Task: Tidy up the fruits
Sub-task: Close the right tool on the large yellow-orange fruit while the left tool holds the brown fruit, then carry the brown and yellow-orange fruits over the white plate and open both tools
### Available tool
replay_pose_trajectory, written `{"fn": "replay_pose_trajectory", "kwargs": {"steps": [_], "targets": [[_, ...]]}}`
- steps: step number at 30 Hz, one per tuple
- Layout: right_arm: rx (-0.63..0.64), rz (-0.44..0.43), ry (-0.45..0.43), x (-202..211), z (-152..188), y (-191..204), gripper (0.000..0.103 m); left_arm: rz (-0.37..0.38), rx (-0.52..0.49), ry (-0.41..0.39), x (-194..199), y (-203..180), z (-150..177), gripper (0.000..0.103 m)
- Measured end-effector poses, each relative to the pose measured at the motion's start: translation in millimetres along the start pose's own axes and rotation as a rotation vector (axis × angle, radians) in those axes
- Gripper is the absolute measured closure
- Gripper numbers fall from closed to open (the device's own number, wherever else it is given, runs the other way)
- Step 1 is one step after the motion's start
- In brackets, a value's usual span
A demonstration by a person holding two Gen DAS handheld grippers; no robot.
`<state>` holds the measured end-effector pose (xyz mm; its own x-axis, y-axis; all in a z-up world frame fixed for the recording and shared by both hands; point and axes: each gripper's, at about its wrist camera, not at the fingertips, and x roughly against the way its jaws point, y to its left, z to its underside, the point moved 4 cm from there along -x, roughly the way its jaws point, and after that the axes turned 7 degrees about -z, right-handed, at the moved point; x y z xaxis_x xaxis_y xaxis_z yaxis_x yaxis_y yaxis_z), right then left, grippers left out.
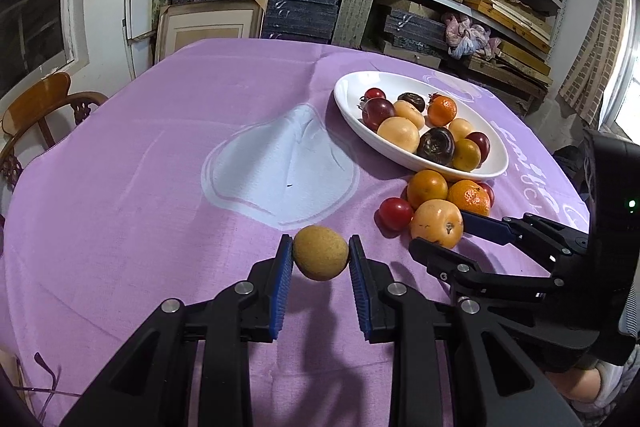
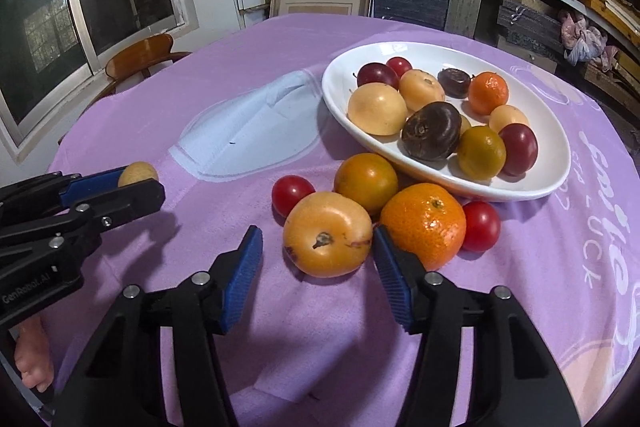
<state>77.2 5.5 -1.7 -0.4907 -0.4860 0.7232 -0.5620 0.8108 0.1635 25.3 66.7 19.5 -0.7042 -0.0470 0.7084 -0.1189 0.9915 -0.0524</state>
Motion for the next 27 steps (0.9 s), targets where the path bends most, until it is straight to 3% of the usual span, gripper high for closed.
{"fn": "replay_pose_trajectory", "kwargs": {"steps": [2, 10, 16, 22, 27], "targets": [[-0.026, -0.010, 0.010, -3.4, -0.5, -5.3, 0.057, 0.000, 0.000, 0.003, -0.5, -0.3, -0.1, 0.075], [-0.039, -0.025, 0.024, -8.4, 1.8, -9.7, 0.058, -0.004, -0.010, 0.017, -6.2, -2.2, 3.2, 0.075], [-0.094, -0.076, -0.078, 36.1, 3.3, -25.3, 0.058, 0.043, -0.012, 0.013, -5.3, -8.2, -1.9, 0.075], [-0.141, 0.012, -0.194, 85.7, -23.9, -73.8, 0.058, 0.036, -0.118, -0.048, 2.0, -31.7, -48.0, 0.075], [-0.198, 0.091, -0.218, 86.6, -49.0, -124.0, 0.058, 0.039, -0.151, -0.063, -23.0, -57.9, -100.8, 0.075]]}}
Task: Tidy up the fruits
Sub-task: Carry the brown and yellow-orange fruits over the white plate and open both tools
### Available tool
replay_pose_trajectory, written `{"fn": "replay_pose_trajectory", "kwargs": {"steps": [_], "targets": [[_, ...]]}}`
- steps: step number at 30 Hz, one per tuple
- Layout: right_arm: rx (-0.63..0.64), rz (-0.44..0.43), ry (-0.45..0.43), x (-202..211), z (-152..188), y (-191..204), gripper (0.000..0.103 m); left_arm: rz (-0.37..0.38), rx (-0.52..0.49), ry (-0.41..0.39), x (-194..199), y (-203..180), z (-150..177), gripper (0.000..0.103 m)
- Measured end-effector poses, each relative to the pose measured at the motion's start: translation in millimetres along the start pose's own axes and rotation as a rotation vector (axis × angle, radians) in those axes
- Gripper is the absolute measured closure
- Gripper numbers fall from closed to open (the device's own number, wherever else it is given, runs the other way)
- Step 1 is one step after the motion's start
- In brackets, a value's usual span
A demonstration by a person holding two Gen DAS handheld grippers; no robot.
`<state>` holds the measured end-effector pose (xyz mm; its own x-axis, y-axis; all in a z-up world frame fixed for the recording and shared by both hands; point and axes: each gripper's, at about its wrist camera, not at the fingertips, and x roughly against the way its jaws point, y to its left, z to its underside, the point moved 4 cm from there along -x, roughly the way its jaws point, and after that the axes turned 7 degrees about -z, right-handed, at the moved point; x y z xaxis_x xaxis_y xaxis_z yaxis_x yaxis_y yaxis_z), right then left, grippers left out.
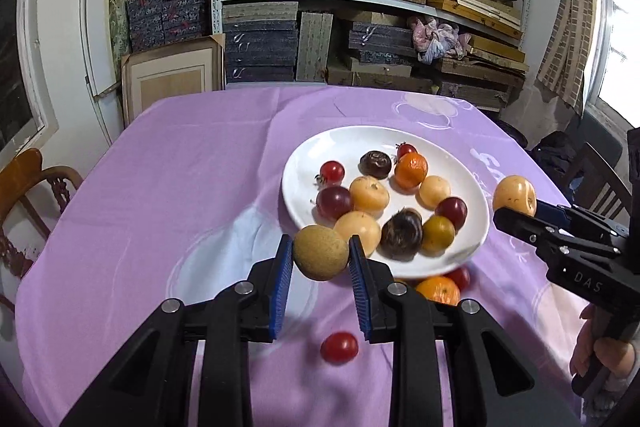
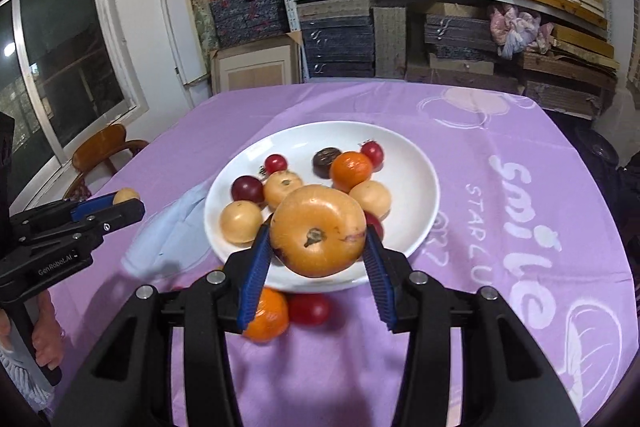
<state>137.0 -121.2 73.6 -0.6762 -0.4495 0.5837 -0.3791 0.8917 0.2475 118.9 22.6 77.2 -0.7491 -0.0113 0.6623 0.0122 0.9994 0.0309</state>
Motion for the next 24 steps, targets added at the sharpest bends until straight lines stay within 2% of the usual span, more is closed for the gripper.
{"fn": "replay_pose_trajectory", "kwargs": {"steps": [7, 13, 14, 17, 18, 19, 22, 23, 24], "targets": [[-0.015, 0.066, 0.019, -47.5, -28.8, -30.1, 0.058, 0.036, -0.016, 0.065, -68.4, -41.1, -38.8, 0.075], [-0.020, 0.033, 0.051, -82.9, -43.3, -39.2, 0.058, 0.047, -0.001, 0.099, -108.2, -55.6, -52.8, 0.074], [-0.008, 0.030, 0.050, -85.8, -43.4, -37.2, 0.058, 0.034, 0.000, 0.093, -111.0, -55.0, -54.2, 0.065], [0.031, 0.046, 0.032, -85.2, -39.2, -30.4, 0.044, -0.005, 0.004, 0.065, -108.9, -47.5, -55.4, 0.047], [0.034, 0.052, 0.026, -82.8, -37.6, -29.5, 0.039, -0.005, 0.011, 0.063, -106.8, -43.9, -55.1, 0.043], [0.035, 0.054, 0.018, -79.0, -36.3, -29.0, 0.039, -0.004, 0.025, 0.062, -104.1, -39.1, -54.2, 0.039], [0.024, 0.046, -0.008, -57.2, -30.1, -26.8, 0.038, -0.007, 0.050, 0.063, -90.1, -23.2, -50.2, 0.038], [0.016, 0.040, -0.019, -48.2, -27.8, -26.2, 0.036, -0.010, 0.064, 0.063, -83.6, -16.0, -47.7, 0.036], [0.011, 0.034, -0.030, -37.6, -23.0, -25.0, 0.028, -0.014, 0.080, 0.063, -76.5, -8.4, -44.5, 0.035]]}}
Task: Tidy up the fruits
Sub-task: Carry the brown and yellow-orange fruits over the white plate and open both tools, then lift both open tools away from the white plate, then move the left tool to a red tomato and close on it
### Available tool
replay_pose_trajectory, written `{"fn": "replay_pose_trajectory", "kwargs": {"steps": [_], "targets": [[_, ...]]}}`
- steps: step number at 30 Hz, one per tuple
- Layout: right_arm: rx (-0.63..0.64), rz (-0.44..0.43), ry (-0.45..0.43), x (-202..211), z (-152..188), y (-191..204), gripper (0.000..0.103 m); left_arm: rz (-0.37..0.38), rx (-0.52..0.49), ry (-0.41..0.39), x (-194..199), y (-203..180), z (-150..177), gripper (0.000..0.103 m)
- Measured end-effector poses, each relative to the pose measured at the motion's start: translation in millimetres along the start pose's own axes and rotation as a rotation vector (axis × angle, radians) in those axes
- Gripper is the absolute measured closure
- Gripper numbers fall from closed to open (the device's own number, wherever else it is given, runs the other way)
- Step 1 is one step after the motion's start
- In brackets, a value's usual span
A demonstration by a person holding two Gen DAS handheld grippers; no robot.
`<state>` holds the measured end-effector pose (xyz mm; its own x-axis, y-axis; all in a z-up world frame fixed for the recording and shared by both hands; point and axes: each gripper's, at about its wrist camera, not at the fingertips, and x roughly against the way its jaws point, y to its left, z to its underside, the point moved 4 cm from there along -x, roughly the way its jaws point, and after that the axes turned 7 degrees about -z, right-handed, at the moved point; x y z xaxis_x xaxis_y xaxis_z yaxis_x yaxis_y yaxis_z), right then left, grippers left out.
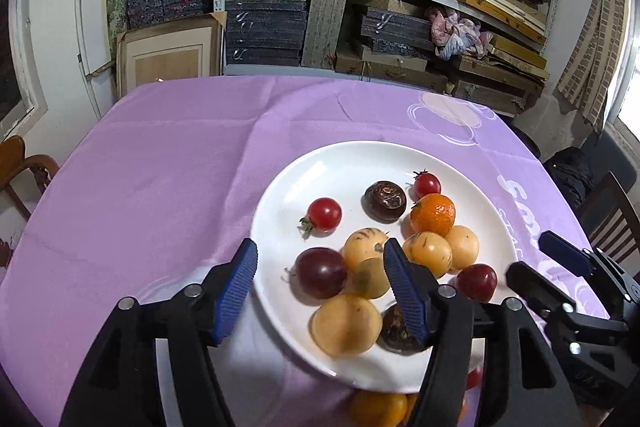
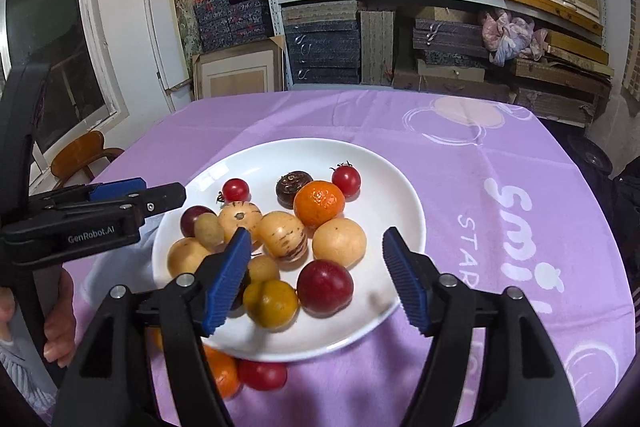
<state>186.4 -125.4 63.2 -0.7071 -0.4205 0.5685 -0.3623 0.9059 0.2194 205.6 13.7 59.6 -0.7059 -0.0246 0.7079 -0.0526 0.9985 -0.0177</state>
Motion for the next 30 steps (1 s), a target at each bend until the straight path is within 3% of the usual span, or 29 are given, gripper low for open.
{"fn": "replay_pose_trajectory", "kwargs": {"steps": [3, 5, 11, 15, 20, 30], "targets": [[-0.007, 0.009, -0.032, 35.0, 19.1, 4.5, 0.012, -0.012, 0.039, -0.001, 22.5, 23.2, 15.6, 0.031], [-0.010, 0.010, -0.043, 54.3, 35.6, 7.9, 0.008, -0.031, 0.047, -0.001, 37.0, 35.5, 31.6, 0.031], [-0.031, 0.055, -0.107, 83.7, 84.5, 2.1, 0.005, -0.102, -0.038, -0.004, 61.2, 39.1, 89.4, 0.031], [-0.078, 0.049, -0.090, 81.6, 89.6, -13.5, 0.005, -0.126, -0.092, -0.038, 65.9, 30.5, 119.1, 0.031], [-0.167, 0.034, -0.086, 82.0, 93.1, -33.2, 0.005, -0.079, -0.102, -0.101, 67.5, 21.8, 127.0, 0.031], [-0.232, 0.024, -0.049, 72.3, 96.5, -41.7, 0.005, -0.024, -0.120, -0.044, 50.5, 7.5, 130.4, 0.035]]}}
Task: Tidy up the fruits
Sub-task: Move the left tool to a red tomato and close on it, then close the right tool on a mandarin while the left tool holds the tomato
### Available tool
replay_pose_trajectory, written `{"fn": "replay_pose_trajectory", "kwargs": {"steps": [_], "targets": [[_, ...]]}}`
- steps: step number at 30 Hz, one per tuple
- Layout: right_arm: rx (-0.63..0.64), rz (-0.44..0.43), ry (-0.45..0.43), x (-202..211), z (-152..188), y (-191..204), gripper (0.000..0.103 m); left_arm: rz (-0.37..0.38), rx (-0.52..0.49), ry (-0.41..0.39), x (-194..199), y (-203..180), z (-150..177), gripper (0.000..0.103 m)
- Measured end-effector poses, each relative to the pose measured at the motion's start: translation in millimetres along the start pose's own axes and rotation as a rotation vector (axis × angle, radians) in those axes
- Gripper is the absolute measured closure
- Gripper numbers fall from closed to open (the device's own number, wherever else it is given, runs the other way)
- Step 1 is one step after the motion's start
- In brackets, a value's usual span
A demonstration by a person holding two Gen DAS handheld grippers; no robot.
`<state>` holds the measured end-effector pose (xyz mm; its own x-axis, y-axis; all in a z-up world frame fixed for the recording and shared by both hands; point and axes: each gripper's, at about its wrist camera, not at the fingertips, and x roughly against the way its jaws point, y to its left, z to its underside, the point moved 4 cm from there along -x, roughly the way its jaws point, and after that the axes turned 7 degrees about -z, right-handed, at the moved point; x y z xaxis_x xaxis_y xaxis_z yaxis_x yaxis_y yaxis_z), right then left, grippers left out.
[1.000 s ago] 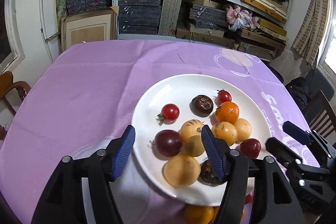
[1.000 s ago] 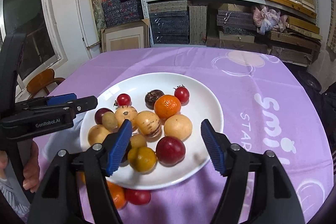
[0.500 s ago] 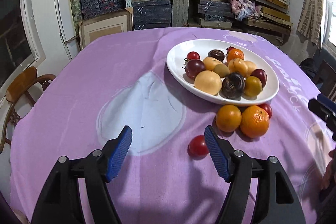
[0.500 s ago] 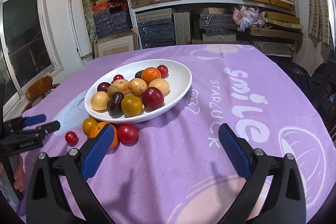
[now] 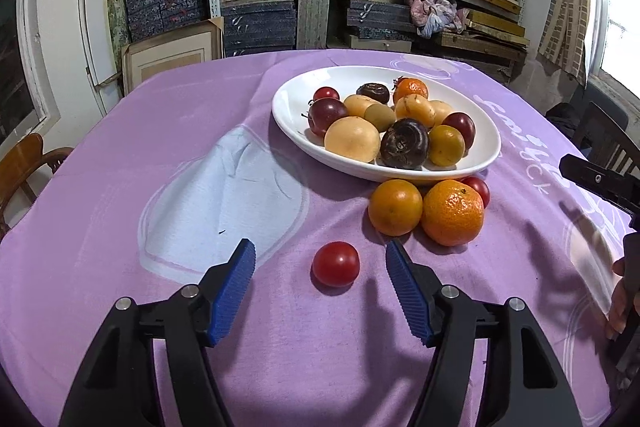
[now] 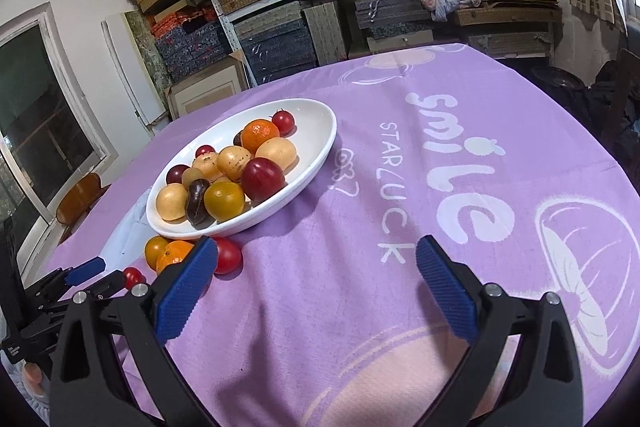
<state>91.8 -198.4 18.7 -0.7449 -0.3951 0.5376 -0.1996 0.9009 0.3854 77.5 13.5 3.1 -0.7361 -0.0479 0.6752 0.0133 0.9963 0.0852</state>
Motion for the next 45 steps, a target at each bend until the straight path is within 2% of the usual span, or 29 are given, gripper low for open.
{"fn": "replay_pose_trajectory", "kwargs": {"steps": [3, 7, 24, 31, 34, 37, 41, 45], "targets": [[0.003, 0.002, 0.007, -1.3, -0.3, 0.4, 0.005, 0.011, -0.002, 0.012, -2.3, -1.9, -1.0, 0.038], [-0.003, 0.001, 0.013, -2.6, -0.4, -0.7, 0.005, 0.051, 0.009, 0.056, -11.0, -5.3, -1.5, 0.056], [0.008, 0.004, 0.028, -6.8, 0.5, 1.6, 0.005, 0.112, 0.036, 0.131, -27.4, -0.7, 4.9, 0.057], [0.022, 0.003, 0.030, -6.5, 1.3, 4.4, 0.005, 0.112, 0.054, 0.132, -28.0, 2.4, 4.2, 0.069], [0.031, -0.025, 0.029, -5.7, 1.7, 9.0, 0.005, 0.110, 0.058, 0.133, -27.7, 4.4, 4.7, 0.074], [0.096, -0.064, 0.026, -3.8, 3.8, 24.7, 0.005, 0.105, 0.063, 0.131, -25.5, 7.1, 5.8, 0.076], [0.283, -0.059, 0.030, -3.5, 14.4, 63.5, 0.005, 0.068, 0.056, 0.103, -18.9, 12.7, 6.6, 0.076], [0.399, -0.071, 0.065, -8.8, 27.9, 95.7, 0.005, 0.055, 0.061, 0.094, -15.8, 17.6, 5.9, 0.076]]}}
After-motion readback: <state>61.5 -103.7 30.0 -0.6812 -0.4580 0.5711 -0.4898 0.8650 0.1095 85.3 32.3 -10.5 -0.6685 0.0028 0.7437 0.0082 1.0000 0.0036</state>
